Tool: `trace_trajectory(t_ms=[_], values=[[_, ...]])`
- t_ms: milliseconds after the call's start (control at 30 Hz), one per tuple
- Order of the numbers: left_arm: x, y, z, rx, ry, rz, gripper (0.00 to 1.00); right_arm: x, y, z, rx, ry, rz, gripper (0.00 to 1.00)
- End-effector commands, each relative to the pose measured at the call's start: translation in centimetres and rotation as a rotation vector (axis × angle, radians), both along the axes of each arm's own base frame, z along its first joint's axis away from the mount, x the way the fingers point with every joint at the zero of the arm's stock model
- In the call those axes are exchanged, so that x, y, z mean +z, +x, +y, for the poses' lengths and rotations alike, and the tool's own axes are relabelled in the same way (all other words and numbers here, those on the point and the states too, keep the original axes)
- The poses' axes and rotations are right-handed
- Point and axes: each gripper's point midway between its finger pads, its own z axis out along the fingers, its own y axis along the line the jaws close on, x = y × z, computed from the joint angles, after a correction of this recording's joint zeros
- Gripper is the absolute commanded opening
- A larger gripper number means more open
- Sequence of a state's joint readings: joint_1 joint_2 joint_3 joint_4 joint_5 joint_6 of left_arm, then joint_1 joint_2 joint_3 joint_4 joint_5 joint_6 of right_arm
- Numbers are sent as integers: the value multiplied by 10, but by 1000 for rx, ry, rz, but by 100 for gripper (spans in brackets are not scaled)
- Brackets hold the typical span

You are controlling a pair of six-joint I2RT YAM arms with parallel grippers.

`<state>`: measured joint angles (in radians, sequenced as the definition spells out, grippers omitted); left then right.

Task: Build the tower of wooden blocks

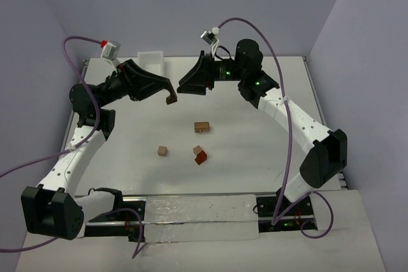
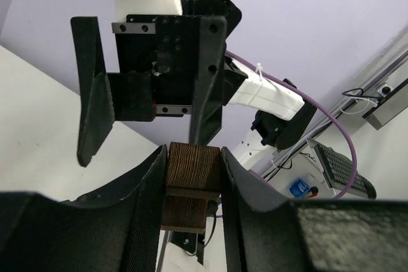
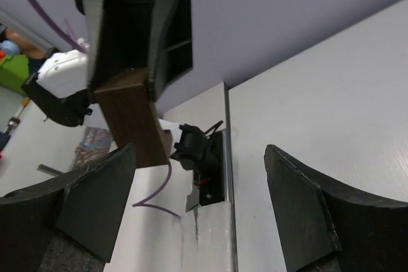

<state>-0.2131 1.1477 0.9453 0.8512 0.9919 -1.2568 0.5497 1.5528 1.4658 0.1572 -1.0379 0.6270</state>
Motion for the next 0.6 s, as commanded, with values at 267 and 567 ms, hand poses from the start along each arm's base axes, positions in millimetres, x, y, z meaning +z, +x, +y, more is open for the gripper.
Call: trace_trajectory(t_ms=[267, 567], values=[[10, -6, 4, 11, -39, -40, 0, 52, -39, -2, 155, 184, -69, 85], [15, -6, 5, -34, -98, 22, 0, 43, -25, 8, 109, 178, -64, 83]])
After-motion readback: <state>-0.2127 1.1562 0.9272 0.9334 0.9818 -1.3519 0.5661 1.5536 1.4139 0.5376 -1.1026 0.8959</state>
